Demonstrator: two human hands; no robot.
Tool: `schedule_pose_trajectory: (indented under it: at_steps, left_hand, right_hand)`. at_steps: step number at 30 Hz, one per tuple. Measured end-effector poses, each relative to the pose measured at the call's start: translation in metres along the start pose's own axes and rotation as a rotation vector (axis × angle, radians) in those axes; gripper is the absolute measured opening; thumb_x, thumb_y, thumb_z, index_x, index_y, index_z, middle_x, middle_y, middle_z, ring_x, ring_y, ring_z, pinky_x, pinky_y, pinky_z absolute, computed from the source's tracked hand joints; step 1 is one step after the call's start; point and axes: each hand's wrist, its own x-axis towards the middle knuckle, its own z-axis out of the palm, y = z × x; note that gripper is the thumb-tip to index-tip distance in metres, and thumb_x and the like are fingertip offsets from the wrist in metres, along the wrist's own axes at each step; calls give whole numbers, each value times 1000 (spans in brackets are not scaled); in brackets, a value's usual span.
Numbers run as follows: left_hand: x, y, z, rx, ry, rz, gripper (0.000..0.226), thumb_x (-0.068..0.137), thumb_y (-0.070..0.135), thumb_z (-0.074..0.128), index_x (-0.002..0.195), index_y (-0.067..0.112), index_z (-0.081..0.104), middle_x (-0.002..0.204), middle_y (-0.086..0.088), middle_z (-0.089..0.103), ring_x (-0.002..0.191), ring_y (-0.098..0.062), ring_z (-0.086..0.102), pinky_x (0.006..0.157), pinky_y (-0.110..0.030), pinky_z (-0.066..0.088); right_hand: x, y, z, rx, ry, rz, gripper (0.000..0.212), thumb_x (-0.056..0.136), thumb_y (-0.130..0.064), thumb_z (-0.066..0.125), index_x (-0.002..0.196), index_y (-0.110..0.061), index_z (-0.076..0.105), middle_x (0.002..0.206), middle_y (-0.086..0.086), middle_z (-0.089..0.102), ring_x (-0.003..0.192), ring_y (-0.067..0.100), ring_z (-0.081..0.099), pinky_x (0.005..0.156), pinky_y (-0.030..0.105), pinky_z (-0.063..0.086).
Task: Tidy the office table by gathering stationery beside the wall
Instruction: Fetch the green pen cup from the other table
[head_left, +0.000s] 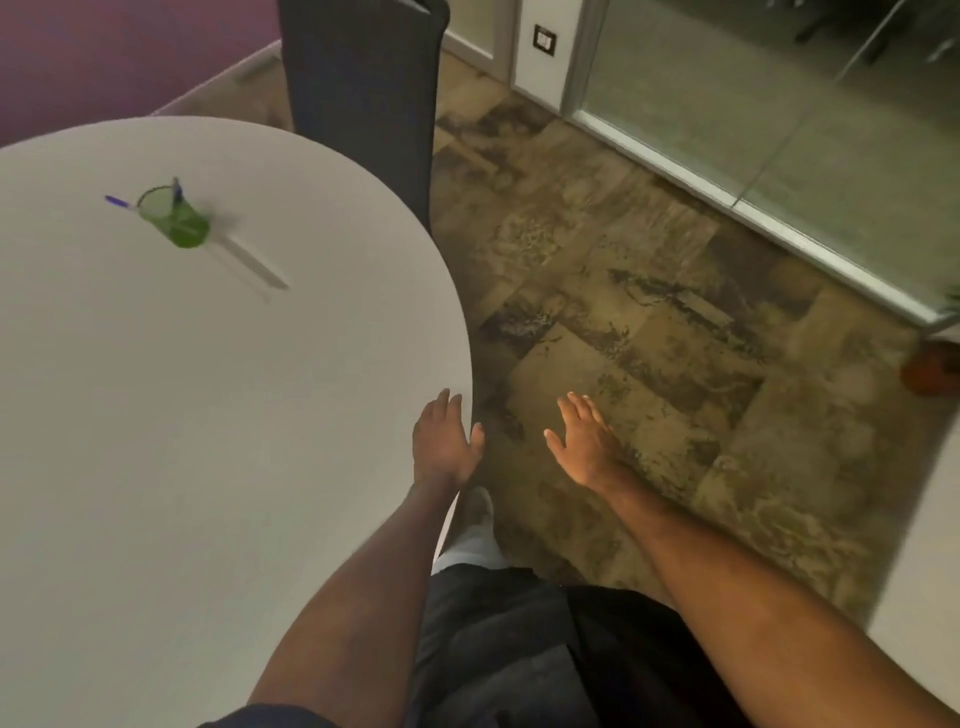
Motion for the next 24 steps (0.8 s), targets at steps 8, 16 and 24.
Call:
schedule_pose_trajectory:
  at_steps: [8,16,24]
  left_hand:
    - [110,30,-17,60,-67,125,64,102,47,45,157,17,30,167,-4,22,153,-25,24,124,-42,24]
    - [213,60,-29,99,-105,152,63,103,49,40,157,18,28,168,-4,18,155,-26,19,126,-44,22]
    - [336,117,-19,141,-139,85,67,103,47,41,160,17,21,170,-3,9,156,-26,12,128,-48,13]
  right_hand:
    - [76,6,-50,22,15,83,68,107,-47,38,162,-14,16,171,2,9,158,21,2,128,38,14]
    - [162,26,-93,27,25,86,69,107,-46,38,162,-13,16,170,4,10,158,22,3,128,39,14]
    - [301,71,-143,68,1,12,69,106,-46,40,161,-11,18,170,5,12,158,25,5,127,43,18]
